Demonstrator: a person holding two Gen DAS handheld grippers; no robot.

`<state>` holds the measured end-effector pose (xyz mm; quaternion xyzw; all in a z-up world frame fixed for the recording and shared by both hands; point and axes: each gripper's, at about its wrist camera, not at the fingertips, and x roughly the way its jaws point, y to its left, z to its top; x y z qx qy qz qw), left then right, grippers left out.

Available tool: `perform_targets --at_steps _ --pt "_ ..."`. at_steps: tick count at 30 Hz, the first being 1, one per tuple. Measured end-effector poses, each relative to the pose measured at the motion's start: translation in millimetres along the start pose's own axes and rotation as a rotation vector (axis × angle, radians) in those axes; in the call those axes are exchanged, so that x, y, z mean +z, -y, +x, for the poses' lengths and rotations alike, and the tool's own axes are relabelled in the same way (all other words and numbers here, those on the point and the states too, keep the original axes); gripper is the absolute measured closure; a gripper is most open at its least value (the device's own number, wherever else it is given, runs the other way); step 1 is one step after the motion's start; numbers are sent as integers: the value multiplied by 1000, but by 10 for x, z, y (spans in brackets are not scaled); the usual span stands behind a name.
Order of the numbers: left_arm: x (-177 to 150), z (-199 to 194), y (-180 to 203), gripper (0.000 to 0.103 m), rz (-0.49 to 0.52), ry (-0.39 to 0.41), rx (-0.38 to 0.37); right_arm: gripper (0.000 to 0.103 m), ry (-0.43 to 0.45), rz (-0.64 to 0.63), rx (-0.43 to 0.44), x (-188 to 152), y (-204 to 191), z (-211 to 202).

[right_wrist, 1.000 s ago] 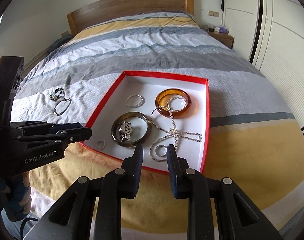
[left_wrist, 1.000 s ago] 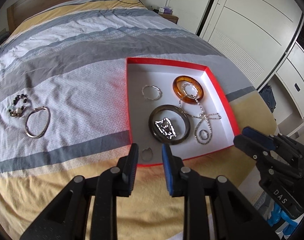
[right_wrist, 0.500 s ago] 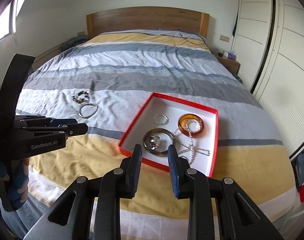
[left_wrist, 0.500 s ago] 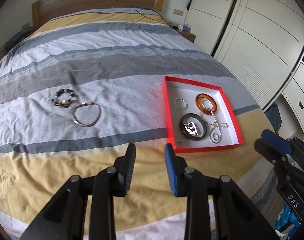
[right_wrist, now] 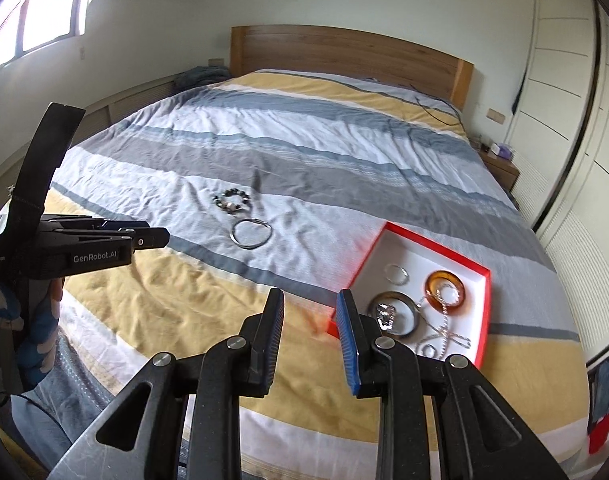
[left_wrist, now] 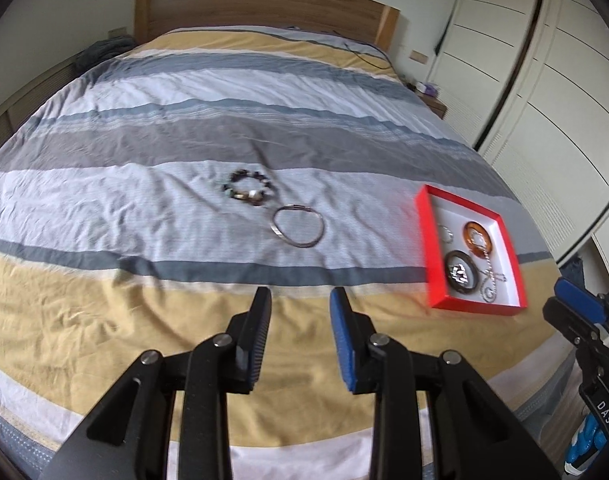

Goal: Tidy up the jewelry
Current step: 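Lift both open tools away from the box toward the beaded bracelet and silver bangle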

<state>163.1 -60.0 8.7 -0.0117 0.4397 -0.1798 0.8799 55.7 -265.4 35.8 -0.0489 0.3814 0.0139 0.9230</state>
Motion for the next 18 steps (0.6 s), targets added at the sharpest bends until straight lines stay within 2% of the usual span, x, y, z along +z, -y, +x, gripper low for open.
perform_targets --at_steps 9,18 --pt "54 162 -612 74 -81 -6 72 76 -24 -55 67 212 -323 318" --pt "235 665 -979 74 -109 -51 92 76 -112 27 162 358 -371 1107"
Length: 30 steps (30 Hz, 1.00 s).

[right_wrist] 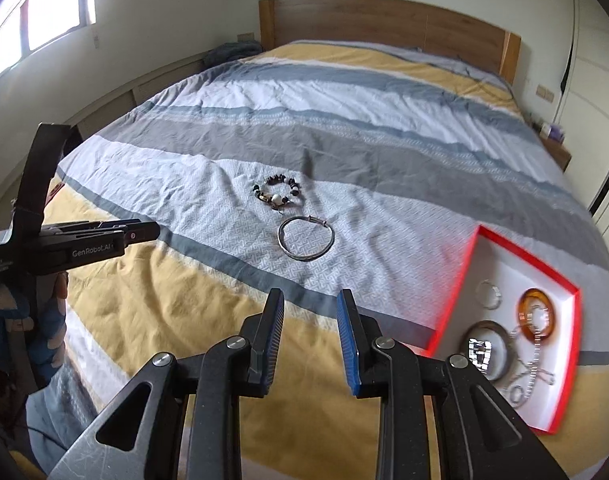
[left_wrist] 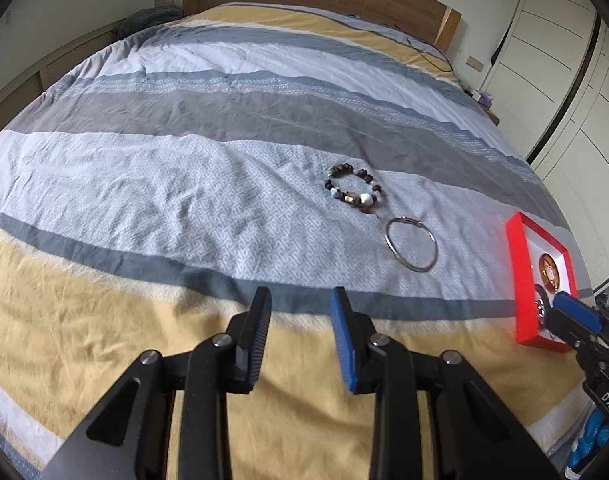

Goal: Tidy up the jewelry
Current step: 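Lift both open tools away from the box toward the beaded bracelet and silver bangle, then grasp the dark beaded bracelet with the left tool while the right tool grasps the silver bangle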

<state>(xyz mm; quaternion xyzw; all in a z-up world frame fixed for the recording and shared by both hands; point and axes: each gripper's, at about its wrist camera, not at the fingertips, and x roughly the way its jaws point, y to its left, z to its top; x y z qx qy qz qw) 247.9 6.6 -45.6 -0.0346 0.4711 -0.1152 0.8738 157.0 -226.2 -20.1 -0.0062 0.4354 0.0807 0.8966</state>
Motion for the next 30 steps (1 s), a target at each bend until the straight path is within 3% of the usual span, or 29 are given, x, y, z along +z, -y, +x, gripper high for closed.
perform_targets --at_steps 11,17,30 --pt "708 950 167 74 34 -26 -25 76 -89 114 49 359 267 1190" --pt "829 1441 271 74 50 -64 -34 76 -123 135 70 401 365 1671" --pt "972 1857 379 73 86 -41 -63 78 -63 124 96 388 402 2112"
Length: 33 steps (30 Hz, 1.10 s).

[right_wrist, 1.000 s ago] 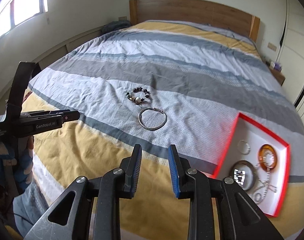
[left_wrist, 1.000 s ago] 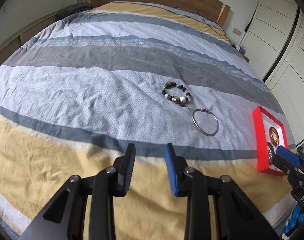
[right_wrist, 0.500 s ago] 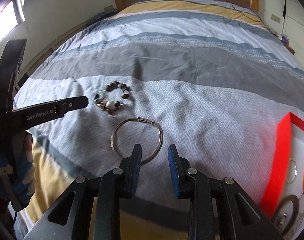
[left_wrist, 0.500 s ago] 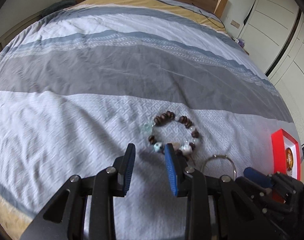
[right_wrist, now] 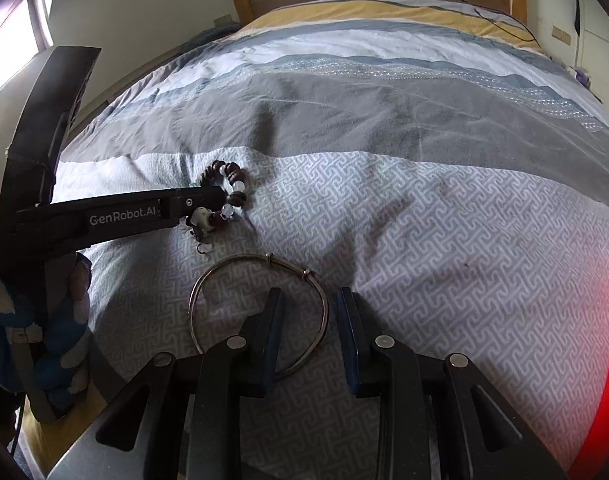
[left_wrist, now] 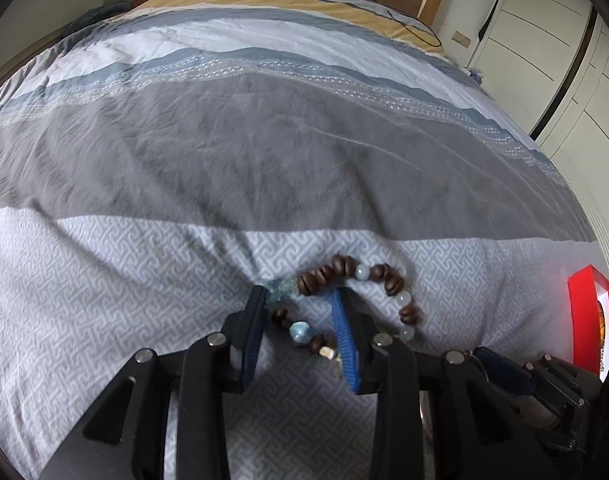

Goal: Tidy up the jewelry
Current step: 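Grasp the dark beaded bracelet with the left tool while the right tool grasps the silver bangle, then carry the bracelet and bangle over the red box and lower them in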

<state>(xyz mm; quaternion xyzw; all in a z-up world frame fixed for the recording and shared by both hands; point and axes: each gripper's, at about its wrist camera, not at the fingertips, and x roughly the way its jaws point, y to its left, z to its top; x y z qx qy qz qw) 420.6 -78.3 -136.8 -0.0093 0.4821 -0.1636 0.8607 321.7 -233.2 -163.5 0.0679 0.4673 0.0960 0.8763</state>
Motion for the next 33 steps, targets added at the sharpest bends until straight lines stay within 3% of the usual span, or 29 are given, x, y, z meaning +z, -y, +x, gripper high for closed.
perform_targets --at_steps 5,7,18,33 --pt "69 24 35 82 17 11 6 95 28 56 18 40 96 39" --pt "81 8 51 90 23 14 4 96 39 59 14 34 96 13" --pt "-48 -383 202 90 51 44 15 98 111 18 -7 48 -31 -405" --pt "-153 -1503 637 91 121 126 -10 100 247 -3 -92 5 -70 -1681"
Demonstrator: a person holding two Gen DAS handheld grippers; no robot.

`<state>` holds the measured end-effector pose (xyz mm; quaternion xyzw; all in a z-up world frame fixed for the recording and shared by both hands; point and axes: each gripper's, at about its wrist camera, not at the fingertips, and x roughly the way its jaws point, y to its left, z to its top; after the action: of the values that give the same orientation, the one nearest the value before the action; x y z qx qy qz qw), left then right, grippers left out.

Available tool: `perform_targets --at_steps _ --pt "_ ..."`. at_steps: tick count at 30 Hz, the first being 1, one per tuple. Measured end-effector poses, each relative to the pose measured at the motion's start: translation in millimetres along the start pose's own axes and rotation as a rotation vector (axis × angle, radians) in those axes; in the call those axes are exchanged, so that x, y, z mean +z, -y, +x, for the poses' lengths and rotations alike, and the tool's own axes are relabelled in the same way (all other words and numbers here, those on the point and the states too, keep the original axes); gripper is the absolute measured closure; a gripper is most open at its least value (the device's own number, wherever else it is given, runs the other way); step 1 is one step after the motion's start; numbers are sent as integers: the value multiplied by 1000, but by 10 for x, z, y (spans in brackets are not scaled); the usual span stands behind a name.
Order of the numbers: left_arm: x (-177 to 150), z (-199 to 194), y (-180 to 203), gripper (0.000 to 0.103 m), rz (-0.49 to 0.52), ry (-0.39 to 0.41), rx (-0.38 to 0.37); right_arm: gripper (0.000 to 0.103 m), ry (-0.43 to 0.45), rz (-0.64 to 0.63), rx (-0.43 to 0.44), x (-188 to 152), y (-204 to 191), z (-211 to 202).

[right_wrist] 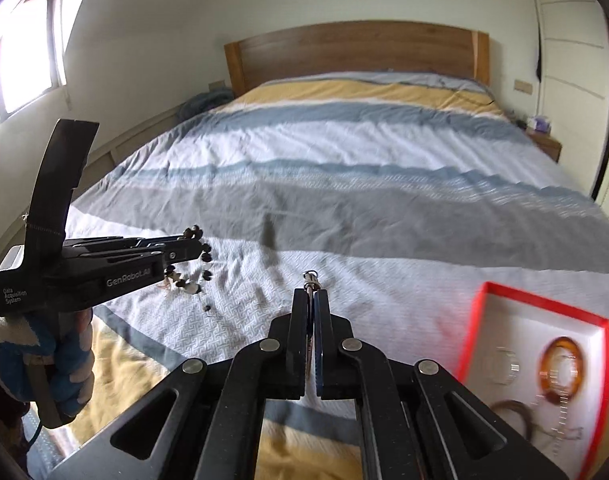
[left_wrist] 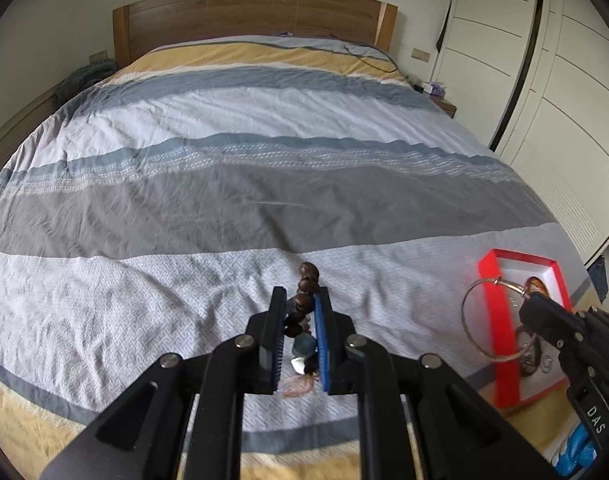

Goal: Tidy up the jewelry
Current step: 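Carry the bracelet and bangle over the red box and lower them in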

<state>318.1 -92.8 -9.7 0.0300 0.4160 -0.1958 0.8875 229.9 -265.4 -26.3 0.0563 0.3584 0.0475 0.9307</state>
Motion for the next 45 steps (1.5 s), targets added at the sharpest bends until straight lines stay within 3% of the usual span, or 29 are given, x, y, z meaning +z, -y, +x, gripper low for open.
perform_targets --at_steps 11,21,34,45 --pt "-55 -437 816 90 70 25 -93 100 73 23 -113 -57 350 -933" --pt "-155 -372 1792 90 173 -9 -201 100 74 82 -202 -323 910 -1363" --pt "-410 173 2631 90 248 -106 -282 100 2 199 -266 -790 1757 -1320" --pt "-127 769 2695 90 218 -104 -226 100 0 190 -204 -565 1977 -832"
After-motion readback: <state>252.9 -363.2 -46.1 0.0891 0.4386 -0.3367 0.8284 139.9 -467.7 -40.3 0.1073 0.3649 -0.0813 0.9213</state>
